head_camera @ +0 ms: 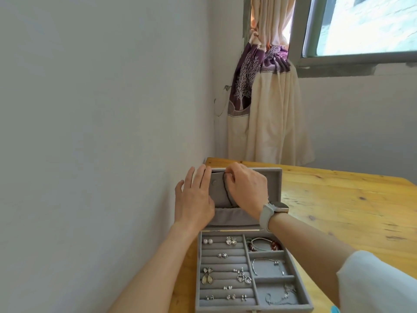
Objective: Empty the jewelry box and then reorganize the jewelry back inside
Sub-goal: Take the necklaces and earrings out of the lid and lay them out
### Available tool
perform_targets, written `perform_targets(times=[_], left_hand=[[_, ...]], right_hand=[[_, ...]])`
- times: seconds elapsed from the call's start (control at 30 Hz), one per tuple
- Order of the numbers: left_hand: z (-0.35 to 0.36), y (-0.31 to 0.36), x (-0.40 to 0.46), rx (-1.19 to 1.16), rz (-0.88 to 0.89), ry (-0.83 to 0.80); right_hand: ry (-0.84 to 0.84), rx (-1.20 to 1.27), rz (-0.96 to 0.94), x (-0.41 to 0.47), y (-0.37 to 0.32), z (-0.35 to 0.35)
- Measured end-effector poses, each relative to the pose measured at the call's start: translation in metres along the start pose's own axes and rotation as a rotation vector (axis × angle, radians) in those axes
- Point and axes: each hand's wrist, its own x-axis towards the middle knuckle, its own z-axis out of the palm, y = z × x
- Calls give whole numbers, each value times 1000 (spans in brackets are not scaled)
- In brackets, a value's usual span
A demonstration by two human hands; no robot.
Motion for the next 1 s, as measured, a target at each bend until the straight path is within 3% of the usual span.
perform_targets(times=[0.2, 0.3, 0.47, 0.63, 0.83, 0.93, 1.0], left_hand=[[-13, 2, 2, -23, -20, -117], [-25, 4, 2, -146, -71, -130], [-51, 19, -6, -631, -133, 84], [-81, 50, -22, -1099, -187, 66], [-102, 103, -52, -1406, -144, -129], [-101, 131, -72, -1573, -153, -416], [-89, 152, -92, -1564, -117, -575]], right_hand=[[-112, 406, 56, 19, -11, -38], [-139, 628, 100, 28, -16, -63], [-11, 782, 94, 32, -24, -113], [42, 976, 117, 22, -30, -160], [24, 1195, 240, -11, -18, -209], [36, 1260, 301, -35, -1, -226], [58, 1285, 354, -55, 16, -237]])
